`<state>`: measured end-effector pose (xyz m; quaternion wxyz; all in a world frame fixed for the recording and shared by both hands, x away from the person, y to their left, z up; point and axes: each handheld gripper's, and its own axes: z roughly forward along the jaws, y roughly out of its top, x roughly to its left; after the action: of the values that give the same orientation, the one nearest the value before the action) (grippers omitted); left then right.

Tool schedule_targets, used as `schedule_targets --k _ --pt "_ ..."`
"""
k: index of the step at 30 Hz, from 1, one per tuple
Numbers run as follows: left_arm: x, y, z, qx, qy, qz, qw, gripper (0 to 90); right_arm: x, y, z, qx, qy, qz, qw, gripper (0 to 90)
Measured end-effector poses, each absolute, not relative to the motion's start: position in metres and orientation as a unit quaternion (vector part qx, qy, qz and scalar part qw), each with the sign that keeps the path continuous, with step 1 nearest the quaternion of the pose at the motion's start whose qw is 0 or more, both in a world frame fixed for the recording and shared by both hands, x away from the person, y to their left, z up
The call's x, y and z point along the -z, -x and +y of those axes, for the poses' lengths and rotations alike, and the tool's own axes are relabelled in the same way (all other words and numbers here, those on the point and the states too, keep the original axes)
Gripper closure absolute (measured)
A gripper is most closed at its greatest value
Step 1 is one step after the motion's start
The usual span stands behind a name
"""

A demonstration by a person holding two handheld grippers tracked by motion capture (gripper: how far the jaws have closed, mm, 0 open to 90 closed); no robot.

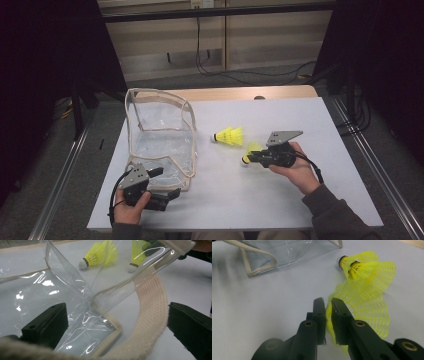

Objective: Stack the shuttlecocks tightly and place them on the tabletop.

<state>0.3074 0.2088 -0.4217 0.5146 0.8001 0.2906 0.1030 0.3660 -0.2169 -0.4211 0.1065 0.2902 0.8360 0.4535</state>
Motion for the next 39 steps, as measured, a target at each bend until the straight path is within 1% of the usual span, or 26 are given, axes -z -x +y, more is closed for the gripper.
schedule_targets --k 4,7,13,25,28,39 --pt "0.422 -0.308 0.208 -0.104 -0.800 0.291 0.515 3.5 0.419 -0.365 -0.218 -0.454 -0.292 0.836 0.103 74.6" --pt "0.422 -0.308 0.208 -0.104 -0.800 0.291 0.515 3.5 0.417 -0.365 -0.221 -0.456 -0.295 0.833 0.107 66.4" --pt "0.422 -0.308 0.208 -0.104 -0.799 0.292 0.515 3.3 0.414 -0.364 -0.225 -0.454 -0.302 0.832 0.104 59.7" --pt "0.422 -0.309 0.208 -0.101 -0.800 0.291 0.515 3.2 0.418 -0.364 -0.236 -0.449 -0.318 0.829 0.103 55.0" --pt "0.422 -0.309 0.208 -0.102 -0.800 0.292 0.514 3.3 0.420 -0.364 -0.241 -0.446 -0.323 0.828 0.105 52.7" --pt "0.422 -0.309 0.208 -0.102 -0.800 0.292 0.514 3.2 0.426 -0.360 -0.254 -0.440 -0.341 0.824 0.106 40.1"
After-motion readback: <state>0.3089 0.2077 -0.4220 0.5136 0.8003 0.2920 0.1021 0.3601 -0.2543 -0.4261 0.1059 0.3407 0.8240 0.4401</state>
